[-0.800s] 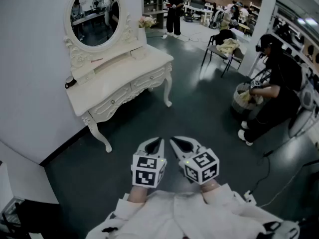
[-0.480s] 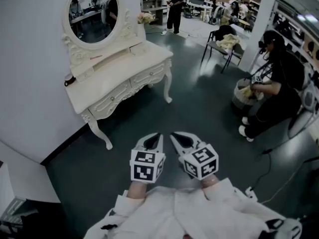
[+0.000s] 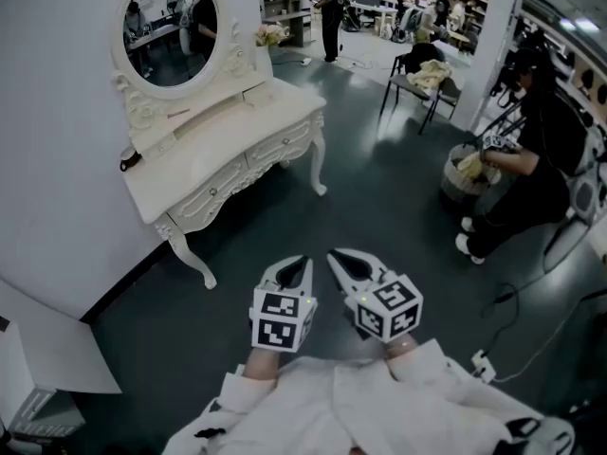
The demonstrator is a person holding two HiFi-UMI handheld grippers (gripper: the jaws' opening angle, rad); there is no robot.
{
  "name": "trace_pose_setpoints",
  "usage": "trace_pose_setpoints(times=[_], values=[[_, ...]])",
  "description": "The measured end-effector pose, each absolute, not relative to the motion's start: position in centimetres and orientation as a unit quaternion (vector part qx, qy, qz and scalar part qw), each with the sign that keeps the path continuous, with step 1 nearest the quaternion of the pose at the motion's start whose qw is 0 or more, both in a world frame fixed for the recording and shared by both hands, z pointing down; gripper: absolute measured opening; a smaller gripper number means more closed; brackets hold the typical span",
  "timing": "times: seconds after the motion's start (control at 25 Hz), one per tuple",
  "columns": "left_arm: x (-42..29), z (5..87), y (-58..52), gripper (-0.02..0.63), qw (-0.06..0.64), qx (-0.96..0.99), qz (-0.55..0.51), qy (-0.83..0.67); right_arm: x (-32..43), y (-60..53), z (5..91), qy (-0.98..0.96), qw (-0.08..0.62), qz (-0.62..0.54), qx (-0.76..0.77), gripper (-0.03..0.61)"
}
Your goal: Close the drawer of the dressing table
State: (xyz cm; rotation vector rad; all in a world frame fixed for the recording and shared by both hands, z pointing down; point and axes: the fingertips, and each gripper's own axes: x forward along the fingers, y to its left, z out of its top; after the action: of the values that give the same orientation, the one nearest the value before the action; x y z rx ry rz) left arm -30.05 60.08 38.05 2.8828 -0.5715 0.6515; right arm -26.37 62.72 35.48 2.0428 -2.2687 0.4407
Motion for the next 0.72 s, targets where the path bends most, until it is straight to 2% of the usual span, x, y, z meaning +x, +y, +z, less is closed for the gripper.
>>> trace_pose_setpoints(times=[0.44, 0.52, 0.56, 0.72], values=[[-30.4, 39.2, 58.1, 0.009, 0.104, 0.954, 0.204, -0.195, -25.5, 62.0, 38.1, -0.698, 0.052, 0.156, 0.697, 0.014], [-30.8, 39.4, 57.9, 0.009, 0.108, 0.953, 0.204, -0.198, -25.6, 62.0, 38.6, -0.697, 0.055, 0.162, 0.696, 0.094], [-30.9, 39.4, 57.7, 0.011, 0.110, 0.952, 0.203, -0.200, -25.6, 62.0, 38.7, -0.697, 0.057, 0.164, 0.696, 0.115], [-31.2, 39.6, 57.2, 0.072, 0.119, 0.951, 0.203, -0.199, -25.5, 61.9, 39.0, -0.691, 0.066, 0.170, 0.700, 0.127]])
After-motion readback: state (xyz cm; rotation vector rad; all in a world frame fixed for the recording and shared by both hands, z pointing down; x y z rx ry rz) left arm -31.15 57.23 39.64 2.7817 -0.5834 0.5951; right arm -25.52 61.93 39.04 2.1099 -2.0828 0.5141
